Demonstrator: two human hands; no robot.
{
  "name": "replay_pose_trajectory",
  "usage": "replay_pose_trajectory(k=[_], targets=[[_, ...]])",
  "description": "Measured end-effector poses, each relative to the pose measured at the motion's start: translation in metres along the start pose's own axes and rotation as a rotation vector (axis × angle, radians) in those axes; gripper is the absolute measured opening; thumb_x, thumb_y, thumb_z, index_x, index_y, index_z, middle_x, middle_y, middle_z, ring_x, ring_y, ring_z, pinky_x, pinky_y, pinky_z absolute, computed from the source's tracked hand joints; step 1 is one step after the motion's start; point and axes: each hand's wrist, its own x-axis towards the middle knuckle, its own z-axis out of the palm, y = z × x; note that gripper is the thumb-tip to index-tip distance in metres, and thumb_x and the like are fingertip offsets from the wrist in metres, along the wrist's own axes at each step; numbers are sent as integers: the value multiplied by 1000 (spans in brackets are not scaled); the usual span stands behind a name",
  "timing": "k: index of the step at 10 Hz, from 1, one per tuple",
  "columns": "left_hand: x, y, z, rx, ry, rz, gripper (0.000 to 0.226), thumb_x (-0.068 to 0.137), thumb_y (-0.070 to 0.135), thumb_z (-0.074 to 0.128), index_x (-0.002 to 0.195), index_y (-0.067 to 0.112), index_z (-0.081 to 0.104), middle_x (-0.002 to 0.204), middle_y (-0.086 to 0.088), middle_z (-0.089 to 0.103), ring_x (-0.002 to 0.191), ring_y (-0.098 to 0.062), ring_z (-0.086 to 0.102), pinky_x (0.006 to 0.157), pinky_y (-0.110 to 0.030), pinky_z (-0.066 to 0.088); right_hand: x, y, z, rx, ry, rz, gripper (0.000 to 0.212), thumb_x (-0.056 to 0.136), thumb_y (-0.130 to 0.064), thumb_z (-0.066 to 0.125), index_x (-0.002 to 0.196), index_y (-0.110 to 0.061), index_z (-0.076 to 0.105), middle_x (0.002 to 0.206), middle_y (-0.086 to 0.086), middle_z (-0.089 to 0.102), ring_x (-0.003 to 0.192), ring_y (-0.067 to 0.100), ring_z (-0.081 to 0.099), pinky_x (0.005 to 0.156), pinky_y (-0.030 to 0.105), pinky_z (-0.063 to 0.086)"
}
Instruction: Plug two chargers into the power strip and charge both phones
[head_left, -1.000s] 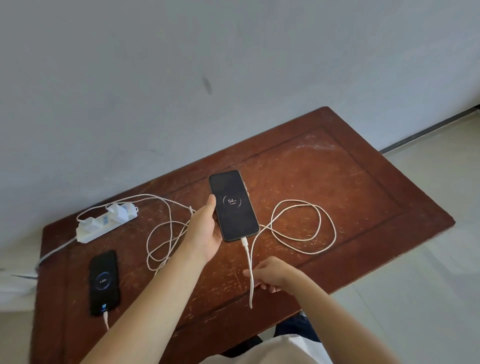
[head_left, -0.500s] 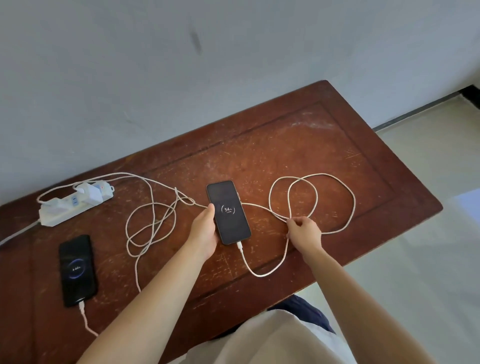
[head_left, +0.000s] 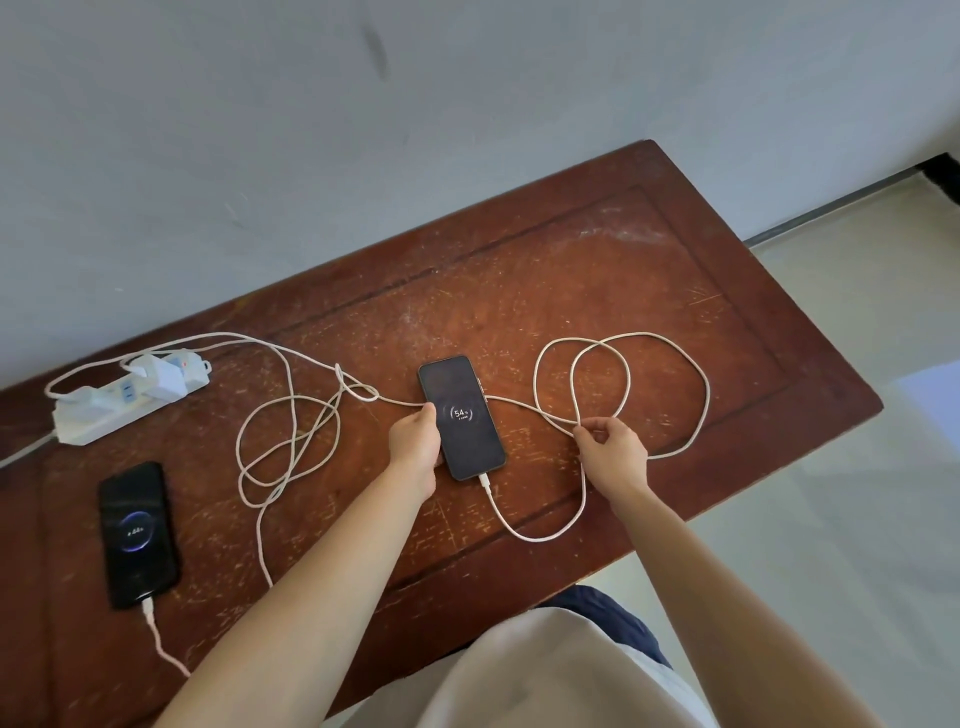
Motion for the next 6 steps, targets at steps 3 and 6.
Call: replay_pose_trajectory(k=[3, 6], targets=[[-18, -12, -2, 265, -129, 171, 43, 107, 45, 34, 129, 18, 59, 124, 6, 55, 112, -11, 51, 92, -31, 38, -4, 1, 4, -72, 18, -74, 19, 94, -32, 62, 106, -22, 73, 80, -14, 64, 76, 4, 57, 67, 25, 41], [-21, -36, -37, 1269, -134, 543, 67, 106, 51, 24, 161, 15, 11, 170, -10, 10, 156, -30, 9, 125, -49, 14, -10, -23, -13, -124, -20, -164, 31, 96, -30, 59, 122, -16, 68, 103, -1, 71, 95, 18, 63, 80, 28, 42]])
